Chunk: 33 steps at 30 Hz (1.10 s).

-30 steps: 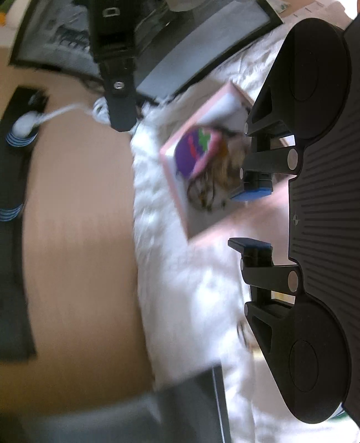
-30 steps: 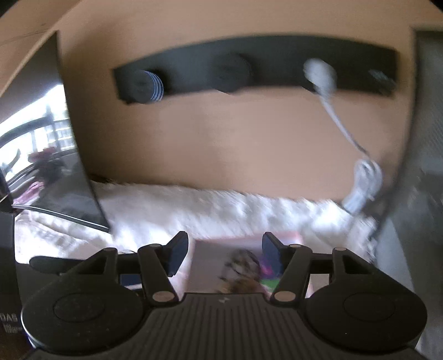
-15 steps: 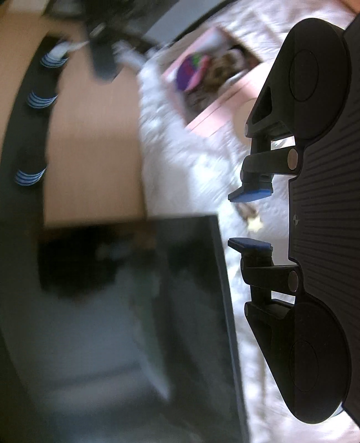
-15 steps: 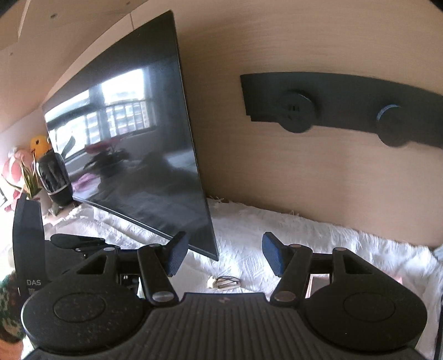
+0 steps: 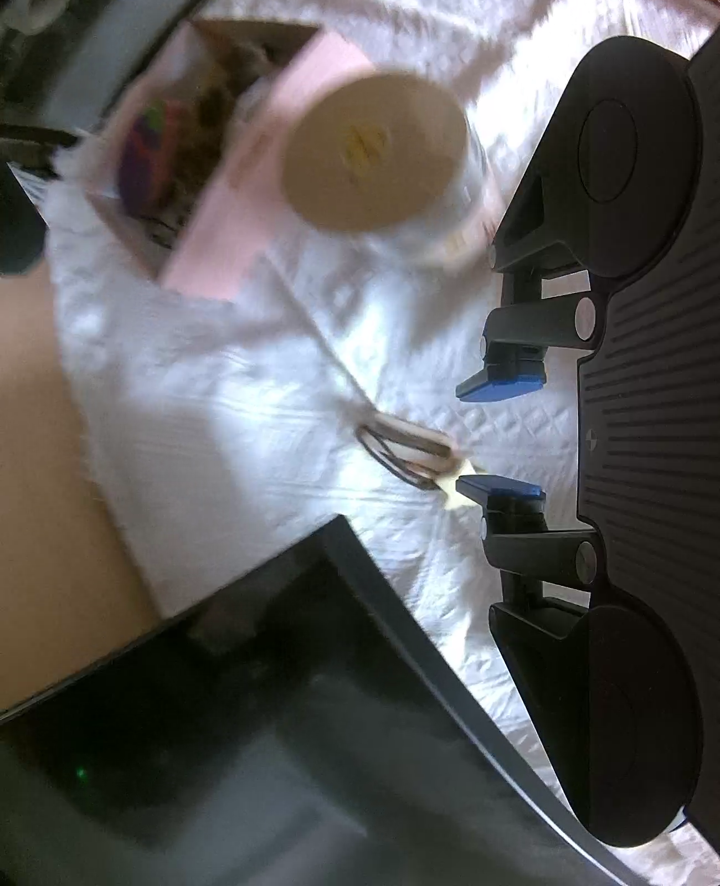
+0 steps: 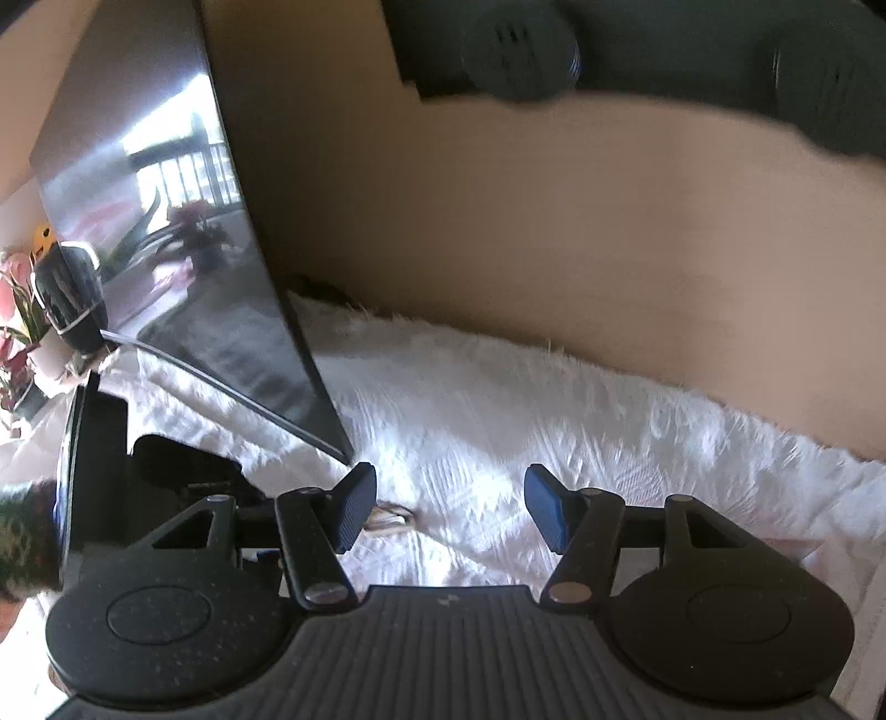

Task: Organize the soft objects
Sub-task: 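Move the left gripper to the star charm while the right approaches the metal clip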

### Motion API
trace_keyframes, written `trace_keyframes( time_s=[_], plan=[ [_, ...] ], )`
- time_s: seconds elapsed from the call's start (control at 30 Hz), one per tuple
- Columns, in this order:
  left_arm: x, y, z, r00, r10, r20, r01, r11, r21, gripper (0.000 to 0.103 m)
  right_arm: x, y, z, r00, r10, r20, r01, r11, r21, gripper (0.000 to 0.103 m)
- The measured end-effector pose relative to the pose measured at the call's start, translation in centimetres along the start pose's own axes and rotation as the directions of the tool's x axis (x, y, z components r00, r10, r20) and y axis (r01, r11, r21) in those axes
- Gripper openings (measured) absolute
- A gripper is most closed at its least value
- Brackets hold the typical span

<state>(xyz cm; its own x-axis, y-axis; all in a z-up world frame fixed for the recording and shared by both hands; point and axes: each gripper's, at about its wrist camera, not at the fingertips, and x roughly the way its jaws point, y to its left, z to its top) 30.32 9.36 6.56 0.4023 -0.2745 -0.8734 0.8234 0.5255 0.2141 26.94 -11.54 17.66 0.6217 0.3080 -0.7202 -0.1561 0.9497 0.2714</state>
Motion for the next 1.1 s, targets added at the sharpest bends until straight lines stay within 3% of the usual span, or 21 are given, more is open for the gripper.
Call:
trace_keyframes(
  time_s=[0.2,0.6,0.73,0.87,1.1],
  plan=[
    [2.7,1.7,-0.2,0.999,0.029,-0.025,-0.031,0.998,-0.063,0.033,3.4,-1.3,-0.3,0.997,0.046,-0.059,-0.046,0.999,0.003,0.060],
    [4.8,2.7,0.6,0.994,-0.054,-0.092,0.049,0.997,-0.053,0.034,6.4,-1.4,-0.6,0.989,0.088,-0.122,-0.089,0.996,-0.005,0.060],
    [4.8,4.2,0.8,0.984,-0.113,-0.137,0.088,0.980,-0.176,0.033,6.6,-1.4,-0.5,0.988,0.072,-0.138,-0.073,0.997,-0.001,0.060],
    [3.0,5.0,-0.2,0.986,-0.111,-0.126,0.086,0.978,-0.192,0.033,7.1,-0.6,-0.1,0.982,0.055,-0.182,-0.057,0.998,-0.005,0.060],
    [-3.9,7.5,-4.2,0.996,-0.080,-0.045,0.067,0.966,-0.248,0.033,10.2,3.5,1.4,0.949,0.021,-0.315,-0.048,0.996,-0.077,0.060]
  ],
)
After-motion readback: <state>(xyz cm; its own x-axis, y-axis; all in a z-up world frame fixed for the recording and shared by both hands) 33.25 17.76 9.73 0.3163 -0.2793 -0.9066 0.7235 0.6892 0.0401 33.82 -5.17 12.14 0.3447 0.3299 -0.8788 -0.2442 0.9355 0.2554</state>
